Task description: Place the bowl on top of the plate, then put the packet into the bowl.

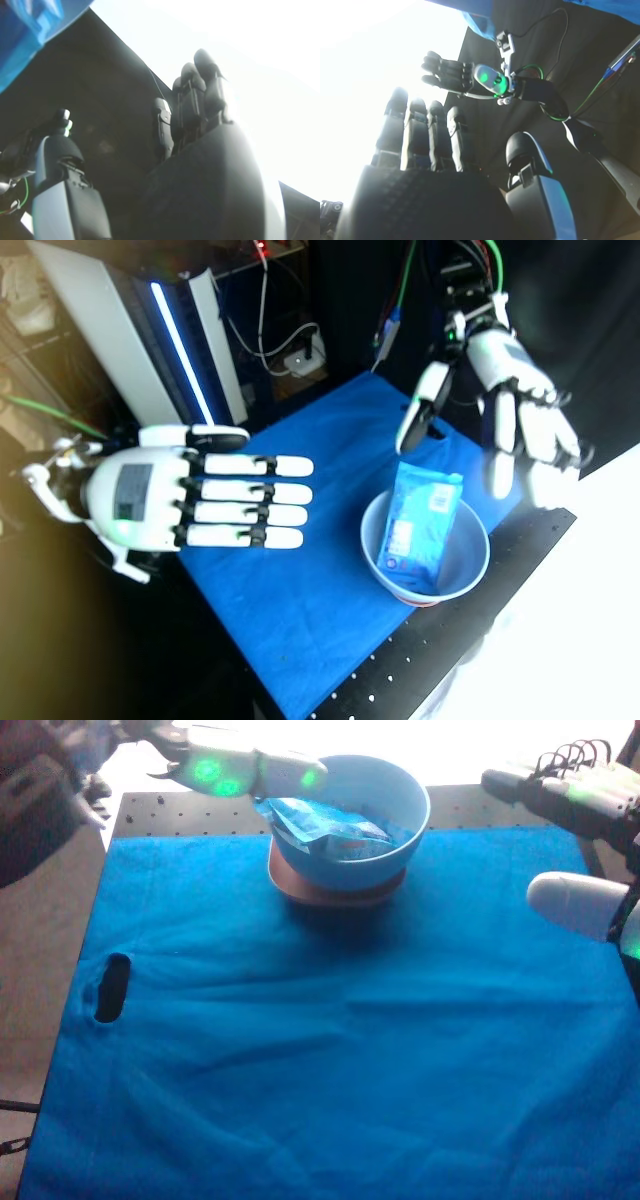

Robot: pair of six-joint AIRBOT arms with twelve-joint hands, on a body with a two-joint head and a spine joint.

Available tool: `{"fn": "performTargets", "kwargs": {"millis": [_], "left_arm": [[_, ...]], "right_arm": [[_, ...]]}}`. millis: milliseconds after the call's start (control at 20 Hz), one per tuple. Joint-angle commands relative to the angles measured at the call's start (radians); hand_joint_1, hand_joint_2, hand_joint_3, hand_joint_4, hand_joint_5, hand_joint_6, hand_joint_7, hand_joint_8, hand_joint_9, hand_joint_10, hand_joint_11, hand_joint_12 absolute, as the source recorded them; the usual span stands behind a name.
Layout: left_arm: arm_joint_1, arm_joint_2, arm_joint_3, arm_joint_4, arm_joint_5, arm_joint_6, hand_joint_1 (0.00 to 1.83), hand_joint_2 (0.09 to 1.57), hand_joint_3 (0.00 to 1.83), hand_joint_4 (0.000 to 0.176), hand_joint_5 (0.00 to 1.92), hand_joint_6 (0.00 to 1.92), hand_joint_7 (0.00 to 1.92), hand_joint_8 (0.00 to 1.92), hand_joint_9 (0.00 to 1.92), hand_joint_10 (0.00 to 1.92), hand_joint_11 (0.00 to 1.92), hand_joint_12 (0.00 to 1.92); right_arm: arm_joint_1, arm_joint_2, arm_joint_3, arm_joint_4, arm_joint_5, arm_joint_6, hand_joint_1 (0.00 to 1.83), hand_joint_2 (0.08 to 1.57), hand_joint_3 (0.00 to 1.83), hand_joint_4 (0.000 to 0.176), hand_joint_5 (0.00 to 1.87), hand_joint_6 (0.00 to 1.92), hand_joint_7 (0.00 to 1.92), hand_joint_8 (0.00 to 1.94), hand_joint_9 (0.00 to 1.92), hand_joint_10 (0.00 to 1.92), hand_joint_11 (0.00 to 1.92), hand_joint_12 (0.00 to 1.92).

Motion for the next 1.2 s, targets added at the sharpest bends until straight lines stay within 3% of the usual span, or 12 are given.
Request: {"fn": "performTargets", "kwargs": {"millis": [0, 200, 300, 350, 400, 500, 600, 650, 750, 900, 1000, 1150], "left_arm": [[0.008, 0.016, -0.009, -0.030, -0.143, -0.002, 0.62, 0.91, 0.00, 0.176, 0.15, 0.00, 0.10, 0.00, 0.04, 0.00, 0.00, 0.19], [0.153, 0.140, -0.129, -0.078, -0.286, -0.002, 0.58, 0.95, 0.01, 0.176, 0.06, 0.00, 0.00, 0.00, 0.00, 0.00, 0.00, 0.00], [0.217, 0.179, -0.178, -0.095, -0.355, -0.002, 0.69, 0.93, 0.00, 0.156, 0.11, 0.02, 0.03, 0.01, 0.00, 0.00, 0.00, 0.00], [0.241, 0.193, -0.197, -0.103, -0.383, -0.002, 0.67, 0.90, 0.00, 0.146, 0.13, 0.02, 0.05, 0.02, 0.00, 0.00, 0.00, 0.00], [0.259, 0.203, -0.213, -0.109, -0.402, -0.002, 0.72, 0.90, 0.00, 0.122, 0.15, 0.01, 0.08, 0.01, 0.01, 0.00, 0.00, 0.00], [0.309, 0.227, -0.247, -0.130, -0.452, -0.002, 0.75, 0.89, 0.00, 0.106, 0.14, 0.00, 0.08, 0.00, 0.00, 0.00, 0.01, 0.00], [0.411, 0.261, -0.298, -0.187, -0.554, -0.002, 0.57, 0.90, 0.00, 0.095, 0.19, 0.01, 0.10, 0.01, 0.00, 0.00, 0.00, 0.00], [0.484, 0.281, -0.334, -0.235, -0.632, -0.002, 0.64, 0.89, 0.00, 0.085, 0.19, 0.01, 0.08, 0.00, 0.00, 0.00, 0.00, 0.00], [0.656, 0.299, -0.403, -0.346, -0.806, -0.003, 0.80, 0.83, 0.00, 0.125, 0.14, 0.00, 0.03, 0.00, 0.00, 0.00, 0.00, 0.00], [0.838, 0.292, -0.484, -0.460, -0.963, -0.003, 0.59, 0.82, 0.00, 0.147, 0.00, 0.00, 0.00, 0.00, 0.00, 0.00, 0.00, 0.00], [0.901, 0.274, -0.516, -0.509, -1.020, -0.009, 0.41, 0.90, 0.02, 0.173, 0.00, 0.00, 0.00, 0.00, 0.00, 0.00, 0.00, 0.00], [0.915, 0.264, -0.522, -0.517, -1.021, -0.015, 0.40, 0.93, 0.03, 0.176, 0.00, 0.00, 0.00, 0.00, 0.00, 0.00, 0.00, 0.00]], "right_arm": [[0.003, 0.009, -0.007, 0.029, 0.126, 0.002, 0.00, 1.38, 0.00, 0.039, 0.13, 0.00, 0.11, 0.00, 0.07, 0.00, 0.00, 0.39], [-0.036, 0.036, -0.036, 0.046, 0.139, 0.002, 0.00, 1.38, 0.00, 0.047, 0.10, 0.00, 0.07, 0.00, 0.03, 0.00, 0.00, 0.17], [-0.109, 0.052, -0.061, 0.099, 0.210, 0.002, 0.00, 1.38, 0.00, 0.060, 0.13, 0.00, 0.08, 0.00, 0.03, 0.00, 0.00, 0.17], [-0.144, 0.062, -0.076, 0.127, 0.251, 0.002, 0.04, 1.33, 0.00, 0.082, 0.14, 0.00, 0.11, 0.01, 0.04, 0.00, 0.00, 0.09], [-0.168, 0.071, -0.089, 0.148, 0.277, 0.002, 0.04, 1.33, 0.00, 0.083, 0.12, 0.00, 0.10, 0.00, 0.01, 0.00, 0.00, 0.02], [-0.218, 0.086, -0.112, 0.185, 0.335, 0.002, 0.07, 1.28, 0.00, 0.110, 0.13, 0.01, 0.14, 0.01, 0.03, 0.01, 0.01, 0.01], [-0.269, 0.101, -0.138, 0.223, 0.390, 0.002, 0.05, 1.23, 0.00, 0.160, 0.12, 0.00, 0.16, 0.01, 0.03, 0.00, 0.00, 0.00], [-0.295, 0.105, -0.152, 0.239, 0.418, 0.002, 0.08, 1.23, 0.00, 0.154, 0.08, 0.00, 0.12, 0.00, 0.01, 0.00, 0.00, 0.00], [-0.358, 0.114, -0.195, 0.275, 0.479, 0.002, 0.05, 1.20, 0.00, 0.174, 0.03, 0.00, 0.08, 0.00, 0.00, 0.00, 0.00, 0.00], [-0.457, 0.128, -0.243, 0.356, 0.570, 0.002, 0.02, 1.11, 0.00, 0.176, 0.00, 0.00, 0.06, 0.00, 0.00, 0.00, 0.00, 0.00], [-0.495, 0.132, -0.257, 0.406, 0.576, 0.002, 0.02, 1.09, 0.00, 0.176, 0.00, 0.00, 0.02, 0.00, 0.00, 0.00, 0.00, 0.00], [-0.501, 0.131, -0.256, 0.420, 0.576, 0.002, 0.04, 1.09, 0.00, 0.176, 0.00, 0.00, 0.03, 0.00, 0.00, 0.00, 0.00, 0.00]]}}
